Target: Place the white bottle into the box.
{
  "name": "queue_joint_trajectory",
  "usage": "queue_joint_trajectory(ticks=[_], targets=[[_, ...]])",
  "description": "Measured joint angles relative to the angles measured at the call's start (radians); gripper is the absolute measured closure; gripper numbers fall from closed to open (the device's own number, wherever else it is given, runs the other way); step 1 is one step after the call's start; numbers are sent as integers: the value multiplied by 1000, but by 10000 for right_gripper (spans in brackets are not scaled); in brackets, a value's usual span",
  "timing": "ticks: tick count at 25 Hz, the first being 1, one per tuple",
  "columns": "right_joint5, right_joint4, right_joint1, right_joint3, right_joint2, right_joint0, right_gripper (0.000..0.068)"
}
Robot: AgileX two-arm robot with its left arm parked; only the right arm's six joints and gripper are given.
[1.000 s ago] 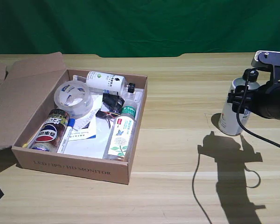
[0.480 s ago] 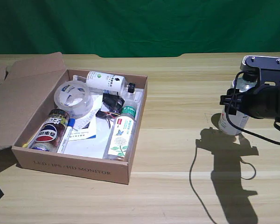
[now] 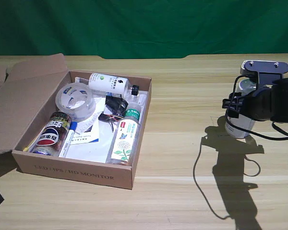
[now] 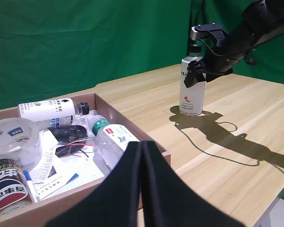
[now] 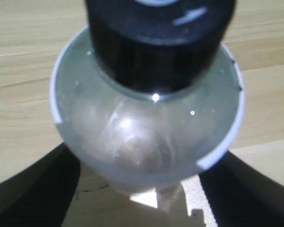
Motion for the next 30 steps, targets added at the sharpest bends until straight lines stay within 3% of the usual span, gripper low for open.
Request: queue_joint_trajectory(ticks=[12,17,23,26,30], targets=[[45,-50,142,-55,-91,0,88],[100,-117,172,-127,-98,0,181],[110,-149,179,-174,-97,0,183],[84,-112,159,-175,-91,0,183],[11,49,48,-173,-87,26,183]])
